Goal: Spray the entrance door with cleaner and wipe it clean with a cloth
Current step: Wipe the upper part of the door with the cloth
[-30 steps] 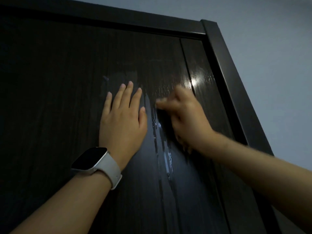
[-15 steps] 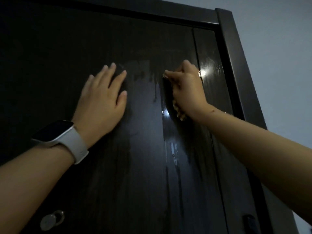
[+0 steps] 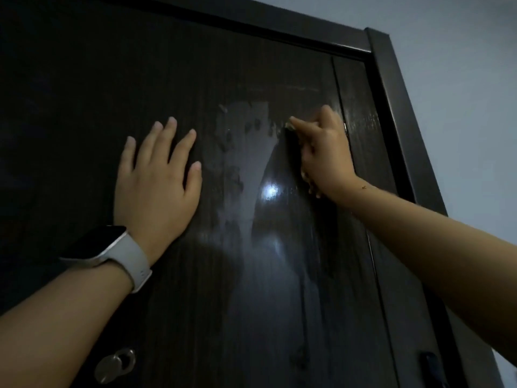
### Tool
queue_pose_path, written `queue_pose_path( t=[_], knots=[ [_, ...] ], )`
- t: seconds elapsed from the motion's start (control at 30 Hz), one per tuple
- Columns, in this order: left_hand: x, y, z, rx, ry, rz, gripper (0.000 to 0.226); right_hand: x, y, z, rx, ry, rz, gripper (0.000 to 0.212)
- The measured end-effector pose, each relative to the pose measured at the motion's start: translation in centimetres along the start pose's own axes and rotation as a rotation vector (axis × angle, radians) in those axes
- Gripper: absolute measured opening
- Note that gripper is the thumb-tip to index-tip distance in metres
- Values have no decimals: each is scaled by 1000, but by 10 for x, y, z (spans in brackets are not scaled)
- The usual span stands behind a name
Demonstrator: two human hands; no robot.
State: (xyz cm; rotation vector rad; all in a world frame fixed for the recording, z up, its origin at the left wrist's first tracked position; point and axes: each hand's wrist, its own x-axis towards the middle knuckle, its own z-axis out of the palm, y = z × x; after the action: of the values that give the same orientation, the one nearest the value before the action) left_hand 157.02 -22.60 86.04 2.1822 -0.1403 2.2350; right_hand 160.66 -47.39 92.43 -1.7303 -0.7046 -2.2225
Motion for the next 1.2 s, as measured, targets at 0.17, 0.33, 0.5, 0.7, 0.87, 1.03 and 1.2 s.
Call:
queue_pose_path(
  t=[0.17,0.33,0.5,0.7,0.87,1.03,1.2],
  knots=[
    [-1,0,3,-6,30,4,53,-59,-54,6,76,-32,-182,31],
    [0,-2,5,-3,39,9,53,-100,-69,-19,129,-365,-631,38],
    [0,-2,6,-10,57,-3,54,9,-32,7,79,-48,-66,33],
    [0,-2,5,-29,55,-14,57,1,-62,20,38,12,-71,38],
    [0,-2,4,-40,61,-14,55,-75,-83,-7,165,-303,-518,36],
    [-1,-2,4,-32,59,-23,55,5,-45,9,136,-104,-198,39],
    [-1,-1,6,-31,68,-23,55,66,-28,30,59,66,198,33]
  ],
)
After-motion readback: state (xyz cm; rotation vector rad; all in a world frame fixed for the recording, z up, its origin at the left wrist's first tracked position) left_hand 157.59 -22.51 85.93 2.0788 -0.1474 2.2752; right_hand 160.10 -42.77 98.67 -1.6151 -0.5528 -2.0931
